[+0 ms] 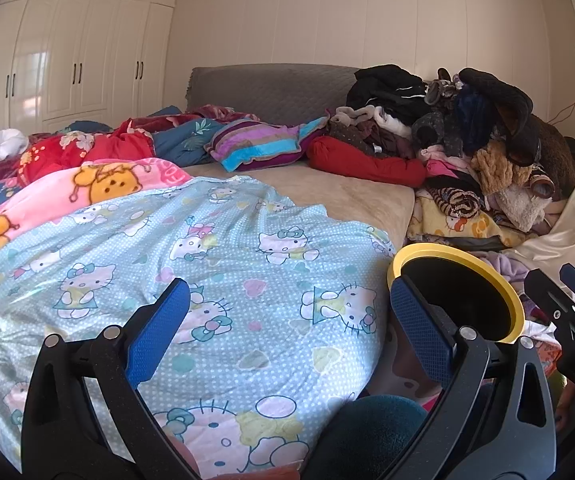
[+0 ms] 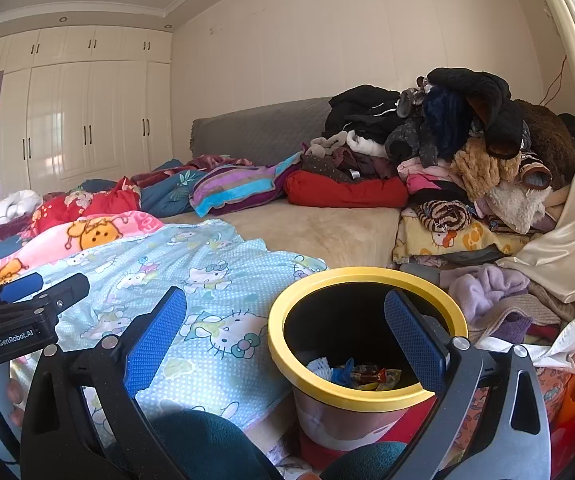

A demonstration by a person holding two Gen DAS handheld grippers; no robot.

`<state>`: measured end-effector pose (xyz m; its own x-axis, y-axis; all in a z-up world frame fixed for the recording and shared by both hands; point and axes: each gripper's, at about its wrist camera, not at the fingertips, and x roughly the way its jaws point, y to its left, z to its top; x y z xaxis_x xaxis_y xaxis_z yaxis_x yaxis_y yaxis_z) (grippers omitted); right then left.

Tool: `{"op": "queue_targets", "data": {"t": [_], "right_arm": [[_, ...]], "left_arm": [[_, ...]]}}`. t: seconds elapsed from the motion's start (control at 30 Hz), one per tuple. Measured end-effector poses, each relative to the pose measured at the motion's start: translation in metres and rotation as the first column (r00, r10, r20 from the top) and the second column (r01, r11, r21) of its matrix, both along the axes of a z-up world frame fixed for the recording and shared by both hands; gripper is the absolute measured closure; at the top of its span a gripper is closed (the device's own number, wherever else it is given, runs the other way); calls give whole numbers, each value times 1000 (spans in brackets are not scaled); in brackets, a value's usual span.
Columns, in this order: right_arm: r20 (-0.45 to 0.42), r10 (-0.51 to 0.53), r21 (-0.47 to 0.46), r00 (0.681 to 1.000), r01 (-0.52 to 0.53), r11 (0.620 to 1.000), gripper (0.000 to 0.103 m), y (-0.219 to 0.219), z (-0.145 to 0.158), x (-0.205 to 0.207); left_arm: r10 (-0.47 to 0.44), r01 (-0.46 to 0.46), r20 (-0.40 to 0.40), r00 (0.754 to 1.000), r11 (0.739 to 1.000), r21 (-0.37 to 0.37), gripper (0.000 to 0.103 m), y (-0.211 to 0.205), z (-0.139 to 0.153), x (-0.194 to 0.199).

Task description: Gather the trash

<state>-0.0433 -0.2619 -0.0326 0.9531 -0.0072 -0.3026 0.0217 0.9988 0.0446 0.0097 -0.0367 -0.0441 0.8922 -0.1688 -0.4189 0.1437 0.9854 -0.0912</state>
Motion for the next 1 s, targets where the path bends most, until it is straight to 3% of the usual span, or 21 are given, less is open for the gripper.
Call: {"op": "queue_targets", "data": {"t": [0.8,1.0], "right_arm": [[2,0,-1,1000,0,1000,6,0,-1,0],[8,-1,-3,1000,1,1000,6,-1,1,0]], "left_arm": [[-3,3,-3,1000,1000,-8,11,1,2,1],[39,-39,-20,999,999,-6,11,3,3,4]]}}
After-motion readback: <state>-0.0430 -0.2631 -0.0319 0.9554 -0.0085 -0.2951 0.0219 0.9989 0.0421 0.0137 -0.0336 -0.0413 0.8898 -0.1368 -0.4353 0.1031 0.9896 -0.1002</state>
